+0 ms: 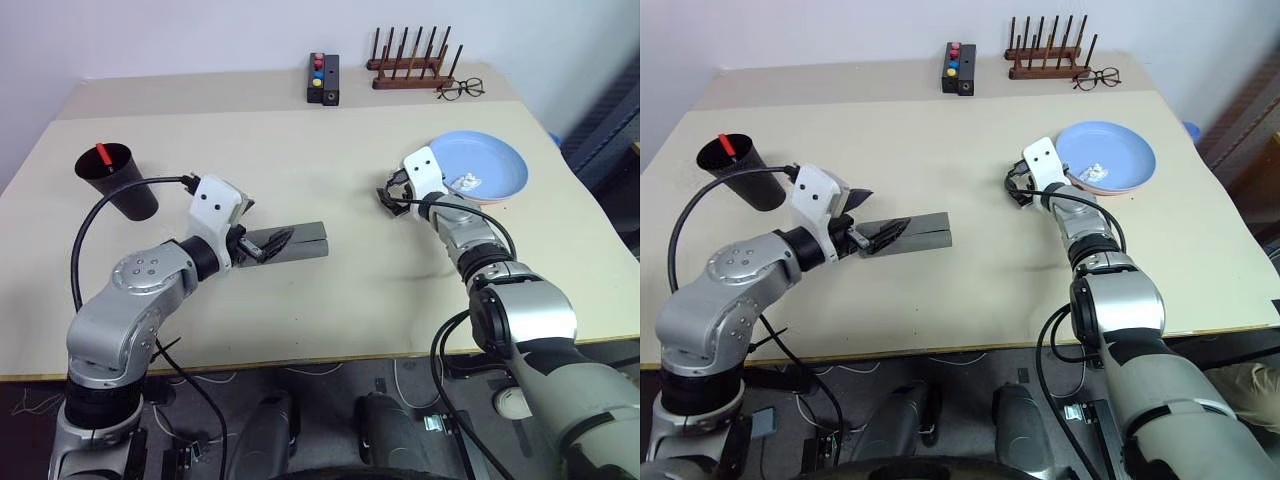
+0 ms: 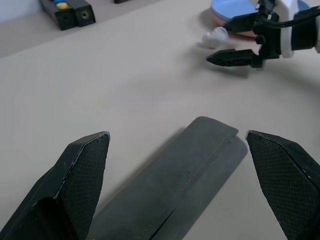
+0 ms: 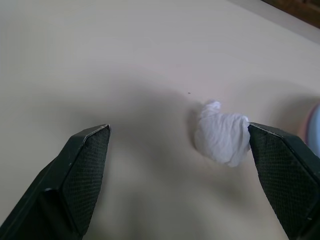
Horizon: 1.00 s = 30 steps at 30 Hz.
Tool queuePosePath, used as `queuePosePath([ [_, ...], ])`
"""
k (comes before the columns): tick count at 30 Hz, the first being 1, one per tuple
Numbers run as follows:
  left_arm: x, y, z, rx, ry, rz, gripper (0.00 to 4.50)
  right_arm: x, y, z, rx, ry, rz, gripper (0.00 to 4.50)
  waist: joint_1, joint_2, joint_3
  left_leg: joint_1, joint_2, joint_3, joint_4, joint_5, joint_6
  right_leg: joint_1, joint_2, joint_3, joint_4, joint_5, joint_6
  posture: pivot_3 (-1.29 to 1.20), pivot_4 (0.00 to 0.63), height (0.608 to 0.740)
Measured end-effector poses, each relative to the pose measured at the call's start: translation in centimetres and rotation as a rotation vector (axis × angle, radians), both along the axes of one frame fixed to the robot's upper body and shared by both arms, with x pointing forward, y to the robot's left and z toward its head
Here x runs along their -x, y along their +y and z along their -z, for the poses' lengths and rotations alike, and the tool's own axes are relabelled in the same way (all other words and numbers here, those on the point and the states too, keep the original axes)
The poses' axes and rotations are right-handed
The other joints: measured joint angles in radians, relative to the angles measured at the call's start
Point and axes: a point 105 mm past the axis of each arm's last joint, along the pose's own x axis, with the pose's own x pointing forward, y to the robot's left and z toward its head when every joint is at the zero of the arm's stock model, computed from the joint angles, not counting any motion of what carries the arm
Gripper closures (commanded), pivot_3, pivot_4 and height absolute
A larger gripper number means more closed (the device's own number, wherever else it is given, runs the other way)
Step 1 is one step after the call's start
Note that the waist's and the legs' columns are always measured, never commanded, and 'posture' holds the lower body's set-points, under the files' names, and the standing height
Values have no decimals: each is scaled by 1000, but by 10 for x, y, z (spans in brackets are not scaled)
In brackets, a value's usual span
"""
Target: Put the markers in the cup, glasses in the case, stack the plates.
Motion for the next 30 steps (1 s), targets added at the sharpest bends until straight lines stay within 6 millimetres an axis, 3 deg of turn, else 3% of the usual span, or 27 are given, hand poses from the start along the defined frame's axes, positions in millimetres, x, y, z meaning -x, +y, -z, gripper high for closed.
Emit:
queuePosePath([
  [6, 15, -7, 8, 35, -42, 56, 0, 0, -3, 0, 14, -3, 14, 89, 0, 0, 0, 1, 0, 0, -2, 0, 0, 0, 0, 1, -1, 0, 0, 0, 150, 740],
  [7, 19, -9, 9, 38, -36, 77, 0, 0, -4, 0, 14, -4, 16, 318, 0, 0, 0, 1, 0, 0, -2, 0, 0, 0, 0, 1, -1, 0, 0, 0, 150, 740],
  [10, 26, -13, 10, 51, -17, 135, 0, 0, -3, 0, 14, -4, 16, 1360, 0, 0, 0, 1, 0, 0, -2, 0, 0, 0, 0, 1, -1, 0, 0, 0, 150, 740],
  [16, 30, -12, 7, 76, -2, 178, 0, 0, -3, 0, 14, -2, 12, 4457, 0, 0, 0, 1, 0, 0, -2, 0, 1, 0, 0, 1, -1, 0, 0, 0, 150, 740],
  [30, 31, -16, 2, 80, -9, 210, 0, 2, 1, 3, 21, 24, -30, 4457, 0, 0, 0, 1, 0, 0, -2, 0, 1, 0, 0, 1, -1, 0, 0, 0, 150, 740],
])
